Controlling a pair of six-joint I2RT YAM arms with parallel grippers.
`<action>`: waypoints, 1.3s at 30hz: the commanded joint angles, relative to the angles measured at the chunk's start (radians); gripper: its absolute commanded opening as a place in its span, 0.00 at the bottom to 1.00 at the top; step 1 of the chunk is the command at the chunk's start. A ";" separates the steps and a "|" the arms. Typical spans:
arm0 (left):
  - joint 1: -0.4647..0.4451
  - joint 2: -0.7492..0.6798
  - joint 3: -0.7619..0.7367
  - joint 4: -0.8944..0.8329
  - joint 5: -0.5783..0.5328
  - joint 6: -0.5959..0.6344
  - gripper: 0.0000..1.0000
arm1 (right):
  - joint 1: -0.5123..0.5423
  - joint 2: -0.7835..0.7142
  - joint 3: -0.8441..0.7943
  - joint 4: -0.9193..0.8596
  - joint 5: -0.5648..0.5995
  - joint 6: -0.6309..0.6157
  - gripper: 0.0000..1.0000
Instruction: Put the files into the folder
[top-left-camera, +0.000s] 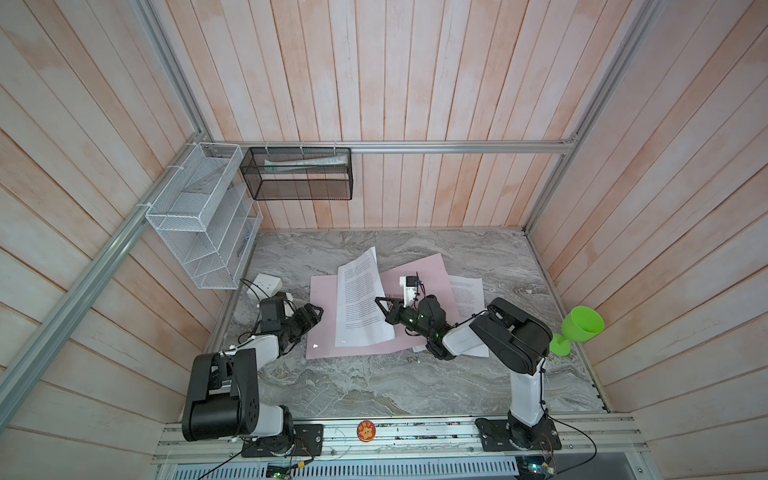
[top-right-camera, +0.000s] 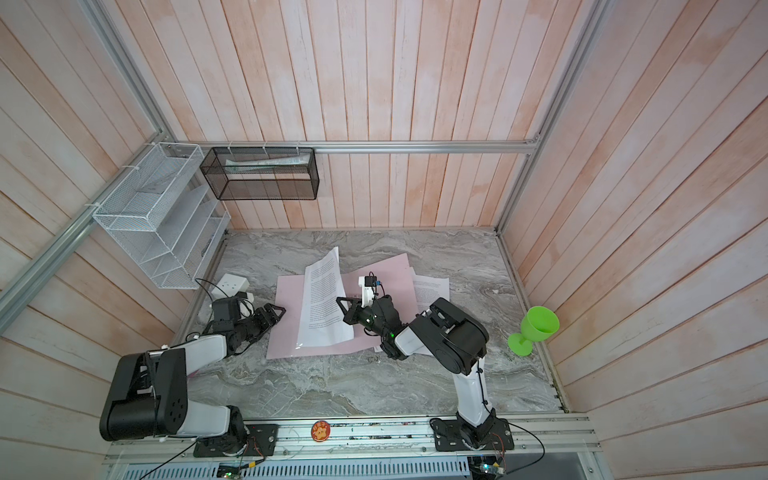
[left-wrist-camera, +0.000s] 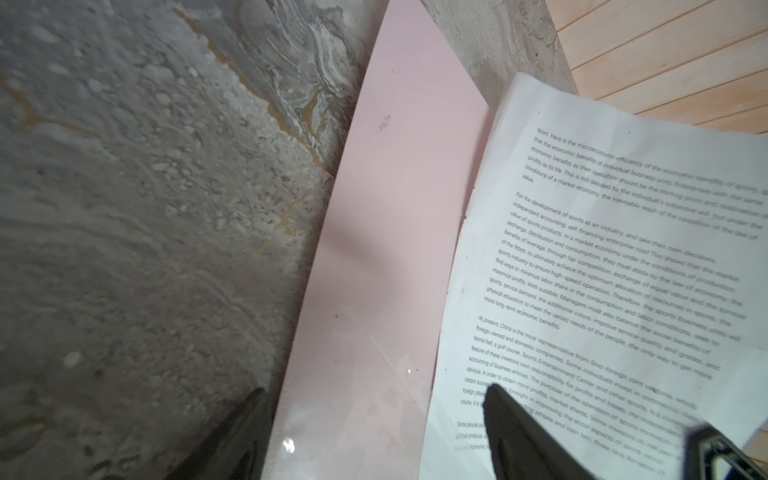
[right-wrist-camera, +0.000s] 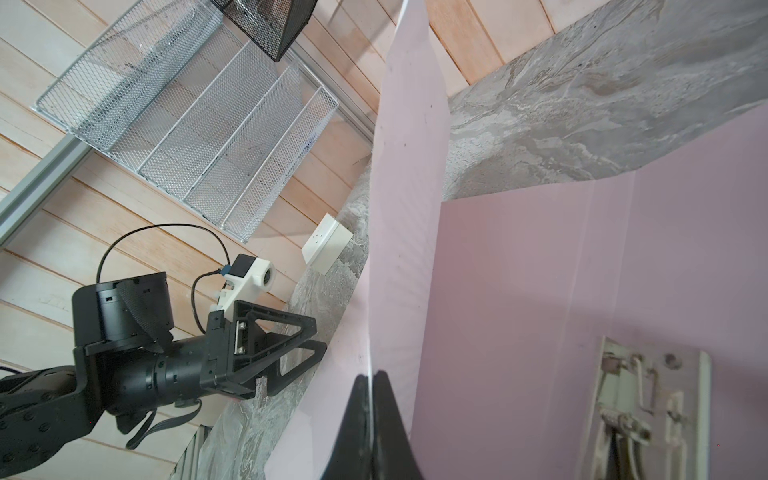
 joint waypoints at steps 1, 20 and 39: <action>-0.006 -0.006 -0.029 -0.019 -0.025 -0.013 0.83 | 0.008 0.033 -0.001 0.037 -0.016 0.057 0.00; -0.010 0.015 -0.044 0.019 -0.042 -0.034 0.82 | 0.013 0.093 0.075 -0.048 0.001 0.249 0.00; -0.010 0.035 -0.070 0.074 -0.013 -0.074 0.82 | 0.012 -0.014 0.141 -0.529 0.147 0.404 0.00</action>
